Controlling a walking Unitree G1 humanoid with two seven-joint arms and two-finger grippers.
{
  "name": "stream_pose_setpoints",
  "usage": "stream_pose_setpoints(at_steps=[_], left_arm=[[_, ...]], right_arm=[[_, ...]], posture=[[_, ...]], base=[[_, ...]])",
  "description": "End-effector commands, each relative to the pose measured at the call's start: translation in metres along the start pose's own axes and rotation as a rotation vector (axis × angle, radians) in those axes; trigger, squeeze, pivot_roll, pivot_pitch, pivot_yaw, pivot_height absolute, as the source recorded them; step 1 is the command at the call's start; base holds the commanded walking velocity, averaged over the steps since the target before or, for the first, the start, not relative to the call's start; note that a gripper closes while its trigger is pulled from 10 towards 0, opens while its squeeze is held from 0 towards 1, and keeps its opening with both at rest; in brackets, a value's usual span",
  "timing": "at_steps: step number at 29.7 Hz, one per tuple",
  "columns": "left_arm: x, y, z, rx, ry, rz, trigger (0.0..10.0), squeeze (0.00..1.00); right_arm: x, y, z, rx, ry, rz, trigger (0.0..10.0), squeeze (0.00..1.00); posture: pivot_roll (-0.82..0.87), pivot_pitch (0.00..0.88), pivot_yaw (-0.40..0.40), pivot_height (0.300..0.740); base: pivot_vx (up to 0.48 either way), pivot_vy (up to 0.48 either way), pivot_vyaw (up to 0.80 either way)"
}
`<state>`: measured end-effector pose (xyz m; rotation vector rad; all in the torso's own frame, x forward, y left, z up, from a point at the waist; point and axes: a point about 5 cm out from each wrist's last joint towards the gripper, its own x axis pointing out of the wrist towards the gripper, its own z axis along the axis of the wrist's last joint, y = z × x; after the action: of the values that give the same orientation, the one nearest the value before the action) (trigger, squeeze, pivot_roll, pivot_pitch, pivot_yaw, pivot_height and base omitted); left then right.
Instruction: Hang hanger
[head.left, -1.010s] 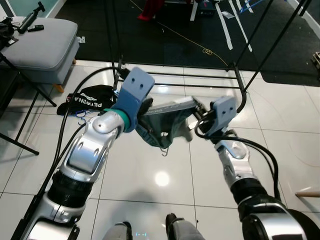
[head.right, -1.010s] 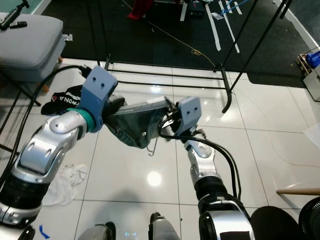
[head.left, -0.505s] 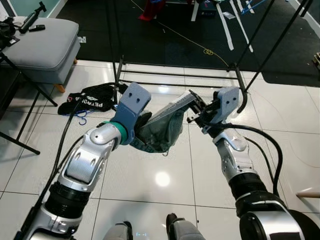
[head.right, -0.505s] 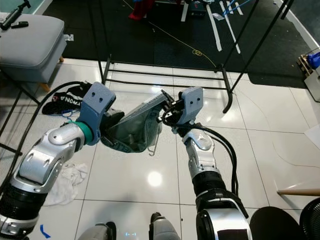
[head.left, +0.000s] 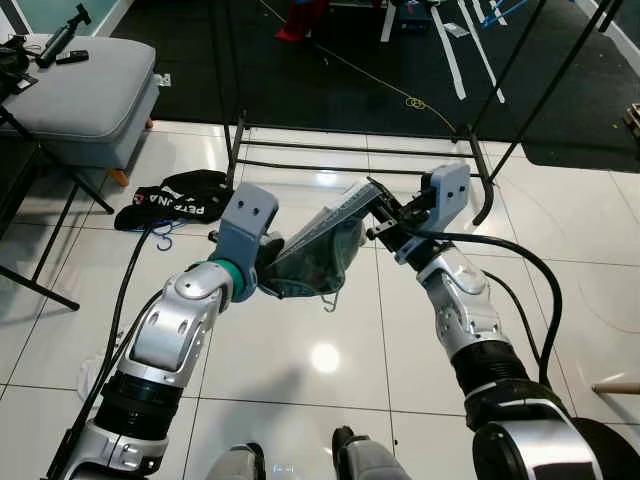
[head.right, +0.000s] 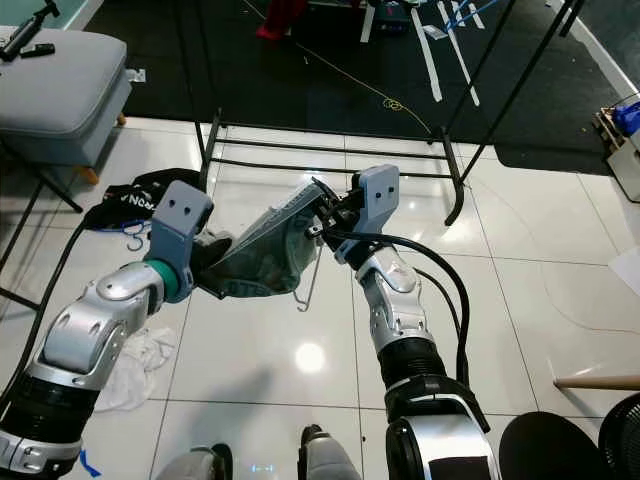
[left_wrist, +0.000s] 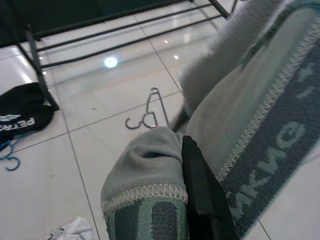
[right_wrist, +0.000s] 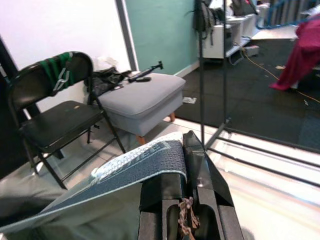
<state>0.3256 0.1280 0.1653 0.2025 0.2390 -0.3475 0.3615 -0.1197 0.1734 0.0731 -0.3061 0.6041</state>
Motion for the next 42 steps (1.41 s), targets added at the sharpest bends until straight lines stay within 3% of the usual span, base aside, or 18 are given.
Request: stream_pose_setpoints(at_steps=[1, 2, 3, 4, 5, 6, 8, 9, 12, 24, 27, 28, 30, 31, 35, 37, 42], left_arm=[[-0.002, 0.013, -0.018, -0.017, 0.057, 0.077, 10.0, 0.0], [-0.002, 0.013, -0.018, -0.017, 0.057, 0.077, 10.0, 0.0], [-0.002, 0.015, -0.016, -0.025, 0.034, 0.1, 10.0, 0.0], [-0.002, 0.015, -0.016, -0.025, 0.034, 0.1, 10.0, 0.0], [-0.001, 0.017, -0.013, -0.04, 0.014, 0.115, 10.0, 0.0], [-0.001, 0.017, -0.013, -0.04, 0.014, 0.115, 10.0, 0.0], [0.0, 0.015, -0.003, -0.071, -0.031, 0.115, 10.0, 0.0], [0.0, 0.015, -0.003, -0.071, -0.031, 0.115, 10.0, 0.0], [0.003, 0.008, 0.01, -0.095, -0.095, 0.059, 10.0, 0.0], [0.008, 0.004, 0.016, -0.085, -0.12, 0.029, 10.0, 0.0], [0.008, 0.004, 0.017, -0.085, -0.135, 0.032, 10.0, 0.0], [0.008, 0.004, 0.019, -0.091, -0.152, 0.026, 10.0, 0.0], [0.008, 0.004, 0.019, -0.091, -0.152, 0.026, 10.0, 0.0], [0.008, 0.002, 0.021, -0.098, -0.173, 0.013, 10.0, 0.0], [0.008, 0.0, 0.023, -0.107, -0.195, -0.007, 10.0, 0.0], [0.008, -0.001, 0.024, -0.111, -0.199, -0.012, 10.0, 0.0], [0.009, -0.001, 0.024, -0.113, -0.201, -0.012, 10.0, 0.0]], right_arm=[[-0.004, -0.006, 0.008, -0.114, -0.011, -0.003, 0.0, 0.0], [-0.004, -0.006, 0.008, -0.114, -0.011, -0.003, 0.0, 0.0], [-0.006, -0.003, 0.007, -0.26, 0.022, 0.019, 0.0, 0.0], [-0.006, -0.003, 0.007, -0.26, 0.022, 0.019, 0.0, 0.0], [-0.008, -0.002, 0.006, -0.418, 0.042, 0.012, 0.0, 0.0], [-0.008, -0.002, 0.006, -0.418, 0.042, 0.012, 0.0, 0.0], [-0.012, -0.003, 0.009, -0.648, 0.031, -0.052, 0.0, 0.0], [-0.012, -0.003, 0.009, -0.648, 0.031, -0.052, 0.0, 0.0], [-0.012, 0.001, 0.015, -0.847, 0.003, -0.081, 0.0, 0.0], [-0.013, -0.002, 0.019, -0.93, -0.027, -0.156, 0.0, 0.0], [-0.015, -0.008, 0.017, -0.826, -0.063, -0.245, 0.0, 0.0], [-0.015, -0.01, 0.018, -0.733, -0.092, -0.29, 0.0, 0.0], [-0.015, -0.01, 0.018, -0.733, -0.092, -0.29, 0.0, 0.0], [-0.015, -0.011, 0.02, -0.689, -0.115, -0.314, 0.0, 0.0], [-0.013, -0.008, 0.022, -0.724, -0.143, -0.295, 0.0, 0.0], [-0.012, -0.005, 0.023, -0.787, -0.15, -0.277, 0.0, 0.0], [-0.013, -0.005, 0.023, -0.8, -0.157, -0.284, 0.0, 0.0]], posture=[[0.01, 0.131, 0.021, 0.74], [0.01, 0.131, 0.021, 0.74], [0.0, 0.13, 0.018, 0.74], [0.0, 0.13, 0.018, 0.74], [0.0, 0.131, 0.015, 0.74], [0.0, 0.131, 0.015, 0.74], [0.0, 0.129, 0.009, 0.74], [0.0, 0.129, 0.009, 0.74], [0.0, 0.127, 0.011, 0.74], [0.0, 0.118, 0.02, 0.74], [0.0, 0.118, 0.019, 0.74], [0.0, 0.117, 0.018, 0.74], [0.0, 0.117, 0.018, 0.74], [0.0, 0.117, 0.018, 0.74], [0.0, 0.116, 0.016, 0.74], [0.0, 0.116, 0.014, 0.74], [0.0, 0.115, 0.014, 0.74]], base=[[0.0, 0.0, 0.0], [0.0, 0.0, 0.0], [0.0, 0.0, 0.0], [0.0, 0.0, 0.0], [0.0, 0.0, 0.0], [0.0, 0.0, 0.0], [0.0, 0.0, 0.0], [0.0, 0.0, 0.0], [0.0, 0.0, 0.0], [0.0, 0.0, 0.0], [0.0, 0.0, 0.0], [0.0, 0.0, 0.0], [0.0, 0.0, 0.0], [0.0, 0.0, 0.0], [0.0, 0.0, 0.0], [0.0, 0.0, 0.0], [0.0, 0.0, 0.0]])
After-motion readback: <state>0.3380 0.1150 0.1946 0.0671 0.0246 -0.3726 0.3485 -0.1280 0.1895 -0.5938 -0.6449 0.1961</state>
